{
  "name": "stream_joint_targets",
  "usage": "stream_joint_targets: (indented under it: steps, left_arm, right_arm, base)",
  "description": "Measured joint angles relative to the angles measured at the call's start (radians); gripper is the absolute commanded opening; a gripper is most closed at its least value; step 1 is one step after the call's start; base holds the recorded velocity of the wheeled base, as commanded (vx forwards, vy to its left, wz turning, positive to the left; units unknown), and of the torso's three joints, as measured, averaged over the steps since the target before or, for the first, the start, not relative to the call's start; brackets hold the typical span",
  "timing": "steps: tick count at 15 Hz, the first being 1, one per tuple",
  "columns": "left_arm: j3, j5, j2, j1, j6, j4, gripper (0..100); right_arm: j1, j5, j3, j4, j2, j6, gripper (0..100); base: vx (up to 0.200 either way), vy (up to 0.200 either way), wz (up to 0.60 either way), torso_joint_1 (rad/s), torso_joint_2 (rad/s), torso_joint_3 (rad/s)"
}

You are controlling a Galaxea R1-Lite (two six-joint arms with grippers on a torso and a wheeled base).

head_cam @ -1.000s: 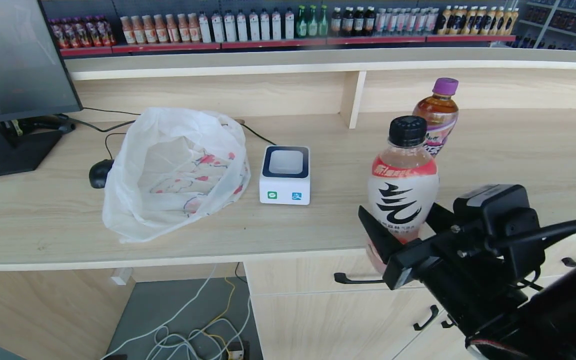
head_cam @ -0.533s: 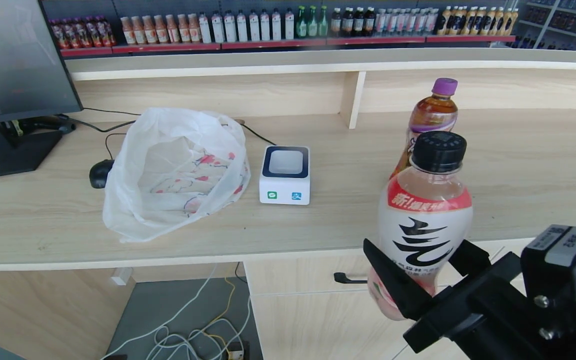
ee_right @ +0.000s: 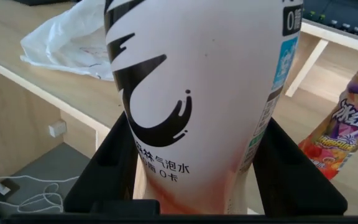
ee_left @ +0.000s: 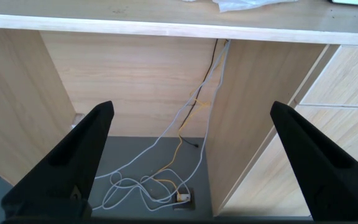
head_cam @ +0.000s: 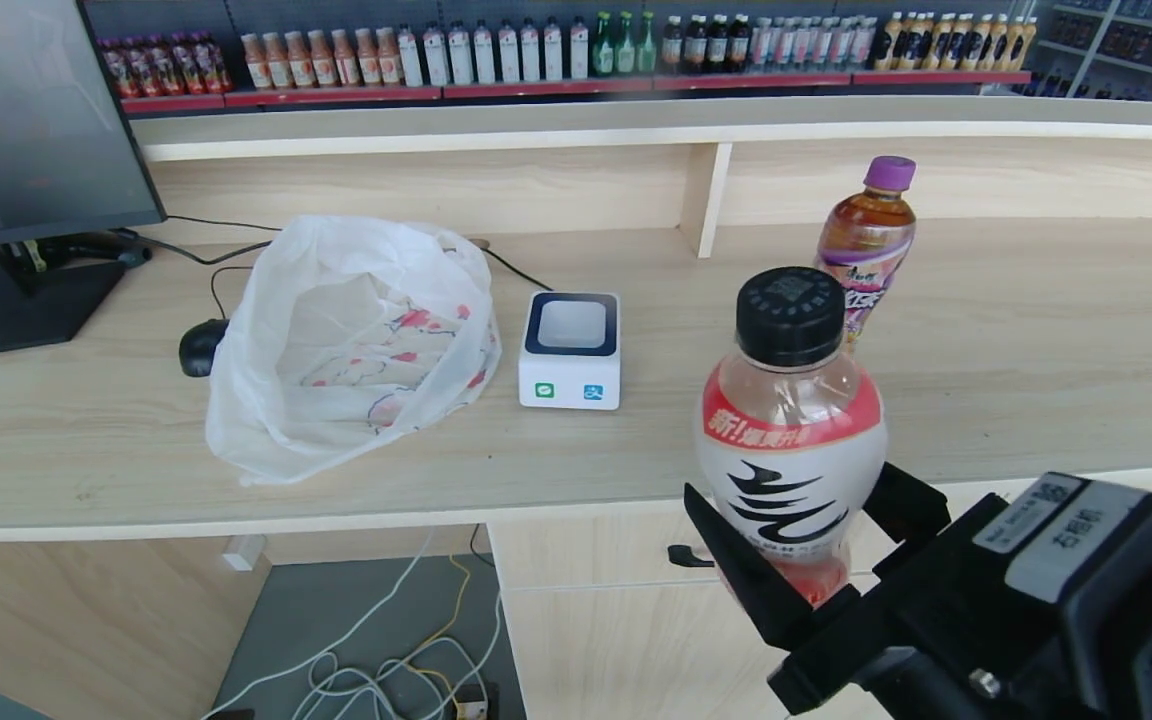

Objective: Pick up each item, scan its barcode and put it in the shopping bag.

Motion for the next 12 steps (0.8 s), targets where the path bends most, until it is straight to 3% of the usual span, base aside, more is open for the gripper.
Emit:
stream_joint_targets:
  steps: [5,12]
  left_arm:
    - [0.0,0.0,0.0,0.0,0.0,0.0,100]
    - [0.0,0.0,0.0,0.0,0.0,0.0,100]
  right_arm:
    - [0.087,-0.01,-0.06,0.001,0.051,-0.166,0]
    - [0.103,0.099,-0.086,0.001,0.088,-0.297,0]
  base:
    - [0.0,0.0,0.0,0.0,0.0,0.0]
    - [0.0,0.0,0.0,0.0,0.0,0.0]
